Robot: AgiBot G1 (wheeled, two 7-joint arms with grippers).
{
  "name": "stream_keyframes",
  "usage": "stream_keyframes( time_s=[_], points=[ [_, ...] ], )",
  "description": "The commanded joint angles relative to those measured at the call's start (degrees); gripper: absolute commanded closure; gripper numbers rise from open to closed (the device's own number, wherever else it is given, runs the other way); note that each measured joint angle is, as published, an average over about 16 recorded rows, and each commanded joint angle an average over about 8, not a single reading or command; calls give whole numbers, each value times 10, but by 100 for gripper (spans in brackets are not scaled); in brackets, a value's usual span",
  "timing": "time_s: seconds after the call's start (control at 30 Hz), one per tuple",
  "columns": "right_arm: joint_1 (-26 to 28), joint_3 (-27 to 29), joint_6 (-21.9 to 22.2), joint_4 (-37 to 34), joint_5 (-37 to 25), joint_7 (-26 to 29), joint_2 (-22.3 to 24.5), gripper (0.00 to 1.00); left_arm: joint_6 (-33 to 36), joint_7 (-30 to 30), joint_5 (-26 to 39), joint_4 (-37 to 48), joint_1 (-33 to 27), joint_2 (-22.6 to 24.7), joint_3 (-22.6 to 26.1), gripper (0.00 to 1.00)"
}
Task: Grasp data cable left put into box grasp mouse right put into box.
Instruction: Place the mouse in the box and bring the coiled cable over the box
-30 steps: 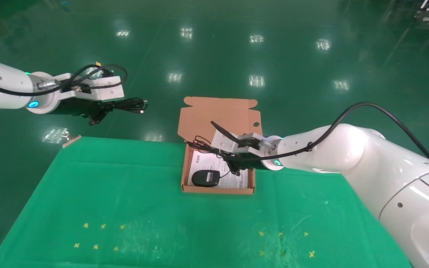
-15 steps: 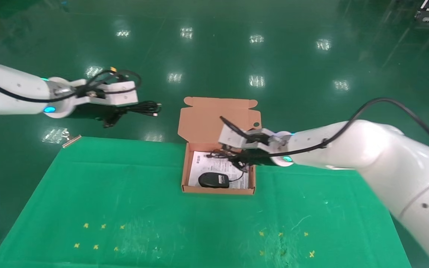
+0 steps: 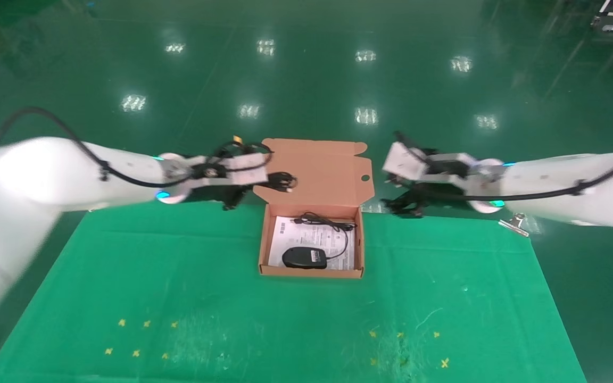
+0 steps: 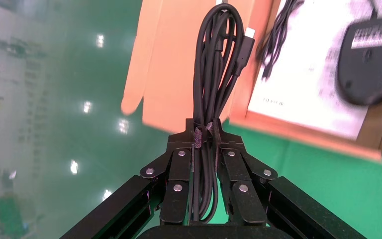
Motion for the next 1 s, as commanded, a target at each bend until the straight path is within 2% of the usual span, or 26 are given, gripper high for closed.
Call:
stream_keyframes(
  time_s=[0.03, 0.33, 0.87, 0.9, 1.0],
  points=[
    [2, 0, -1, 22, -6, 11, 22, 0, -16, 33, -18, 32, 3, 19, -2, 100],
    [6, -1, -8, 85, -27, 52, 75, 0, -34, 98, -103, 36, 29, 26, 28, 100],
    [7, -5, -19, 170, -63, 112, 126, 0, -71, 156, -225, 9, 60, 28, 121, 100],
    [6, -5, -19, 173, -65, 114, 128, 0, -72, 158, -229, 8, 60, 28, 126, 96],
    [6, -5, -19, 181, -68, 119, 133, 0, -75, 164, -242, 4, 59, 28, 142, 58]
  ],
)
